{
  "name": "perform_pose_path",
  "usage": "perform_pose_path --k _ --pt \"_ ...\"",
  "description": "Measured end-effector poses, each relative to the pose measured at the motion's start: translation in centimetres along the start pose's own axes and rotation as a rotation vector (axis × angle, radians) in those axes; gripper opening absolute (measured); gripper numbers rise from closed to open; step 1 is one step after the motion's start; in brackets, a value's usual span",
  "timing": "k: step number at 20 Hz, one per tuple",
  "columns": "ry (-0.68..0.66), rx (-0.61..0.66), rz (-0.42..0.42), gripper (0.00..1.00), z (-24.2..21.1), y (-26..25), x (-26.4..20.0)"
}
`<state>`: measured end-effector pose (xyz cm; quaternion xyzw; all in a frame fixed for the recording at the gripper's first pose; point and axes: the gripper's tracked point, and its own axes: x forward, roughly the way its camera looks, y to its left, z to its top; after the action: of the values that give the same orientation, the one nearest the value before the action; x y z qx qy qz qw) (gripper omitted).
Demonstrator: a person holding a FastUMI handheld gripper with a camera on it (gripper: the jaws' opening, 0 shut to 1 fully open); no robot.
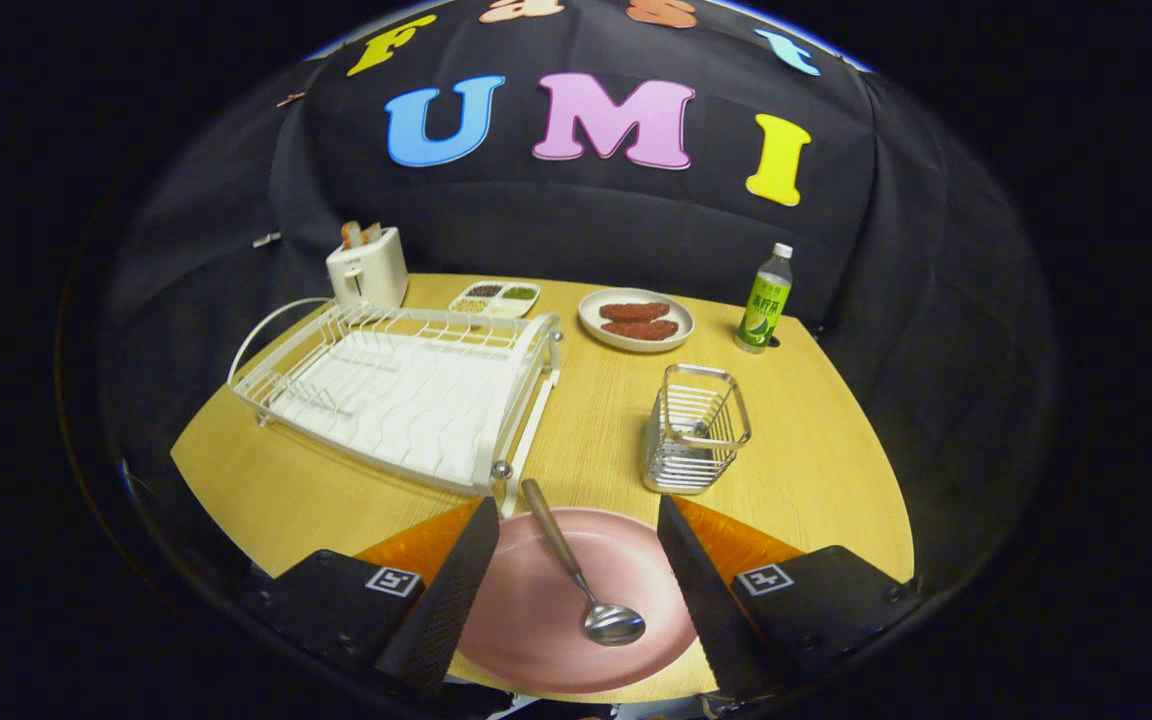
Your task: Take the plate from the dish rack, then take the spoon from the basket and place it into the plate.
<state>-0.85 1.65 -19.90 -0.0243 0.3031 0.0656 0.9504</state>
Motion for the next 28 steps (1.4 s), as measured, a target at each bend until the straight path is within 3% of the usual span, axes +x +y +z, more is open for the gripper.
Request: perform_pose_path --k 10,17,22,28 --pt "-0.335 0.056 -0.137 0.98 15.0 -6.4 -7.6" --pt "-0.587 0.086 -0.217 0.98 22.3 -8.1 -15.4" --pt "-0.657 0.133 -0.248 0.97 23.8 -8.7 -17.9" --pt "-0.631 0.176 -0.241 0.98 23.4 -8.7 -16.1"
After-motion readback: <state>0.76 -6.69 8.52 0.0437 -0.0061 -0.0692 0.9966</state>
